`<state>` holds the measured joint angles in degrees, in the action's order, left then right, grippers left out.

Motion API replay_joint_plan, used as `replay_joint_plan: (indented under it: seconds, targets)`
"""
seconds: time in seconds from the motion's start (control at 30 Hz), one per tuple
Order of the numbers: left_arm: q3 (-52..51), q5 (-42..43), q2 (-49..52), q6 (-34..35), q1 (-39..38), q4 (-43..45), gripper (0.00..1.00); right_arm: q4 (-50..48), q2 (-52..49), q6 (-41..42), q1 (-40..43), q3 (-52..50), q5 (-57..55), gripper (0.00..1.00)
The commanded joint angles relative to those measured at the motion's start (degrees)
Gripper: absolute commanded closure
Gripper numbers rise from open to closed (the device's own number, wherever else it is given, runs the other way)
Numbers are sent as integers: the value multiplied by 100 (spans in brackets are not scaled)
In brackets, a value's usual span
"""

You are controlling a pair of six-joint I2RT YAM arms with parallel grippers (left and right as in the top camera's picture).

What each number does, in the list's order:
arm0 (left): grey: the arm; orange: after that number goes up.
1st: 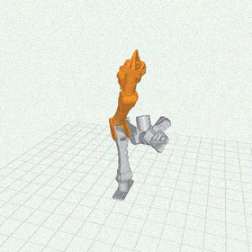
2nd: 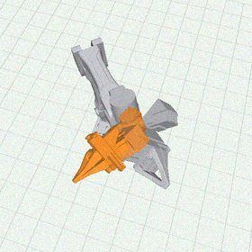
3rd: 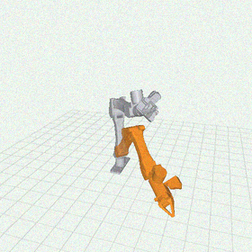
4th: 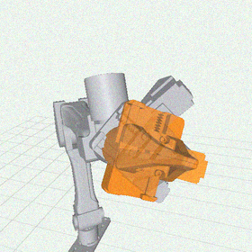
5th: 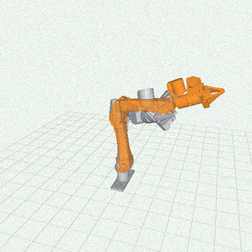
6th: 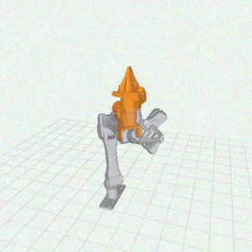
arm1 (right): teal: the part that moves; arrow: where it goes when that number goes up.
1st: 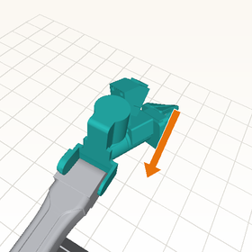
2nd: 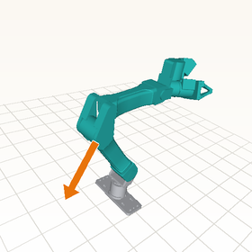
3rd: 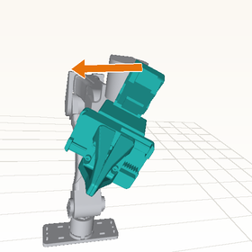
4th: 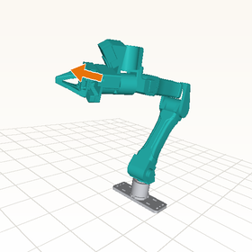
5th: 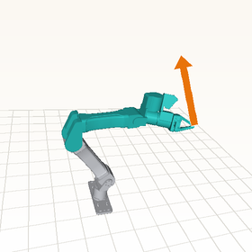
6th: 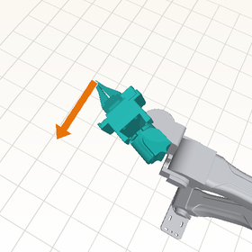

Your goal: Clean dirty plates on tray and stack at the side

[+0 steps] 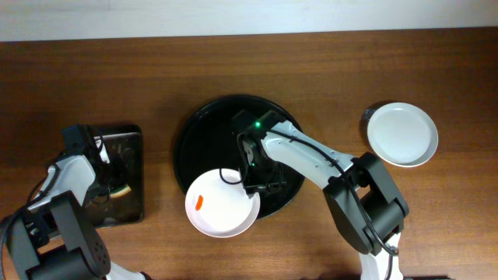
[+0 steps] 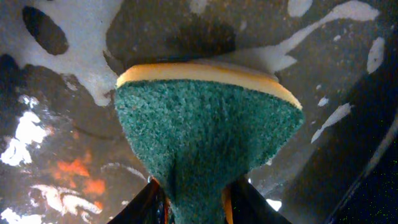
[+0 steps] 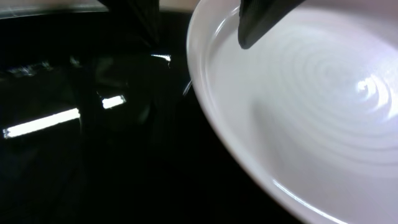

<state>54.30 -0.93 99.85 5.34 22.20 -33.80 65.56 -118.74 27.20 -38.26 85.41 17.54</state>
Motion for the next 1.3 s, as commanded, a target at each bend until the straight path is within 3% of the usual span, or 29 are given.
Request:
replay_joint_plan:
  seconds: [0.0,0.07,0.23,0.43,0.6,0.73,0.93,1.13,1.27]
  targets:
    - [-190,-81,81,-46,11,-70,67,-238,-90,225,9,-378,247,80]
    - [-190,-79,79,-46,11,-68,67,-258,-59,201,208,-186,192,96]
    - [-188,-76,79,-46,11,-48,67,-306,42,-428,1016,944,-1088,96]
    - [-188,72,79,-46,11,-24,67,-859,28,-1469,1054,863,-1652,96]
    - [-188,157,79,-48,9,-28,67,-1016,-7,-1473,1038,599,-1631,95]
    - [-188,160,79,-48,11,-26,67,-1119,-70,-820,1062,374,-1694,96]
    - [-181,404,79,-59,9,-28,67,-1353,-70,-1043,1049,225,-1827,96]
    - [595,627,-413,-116,9,-1025,66,-1357,-70,-1043,1054,219,-1825,96]
    - [553,566,-577,-505,9,-507,65,-1355,-70,-1043,1054,219,-1825,96]
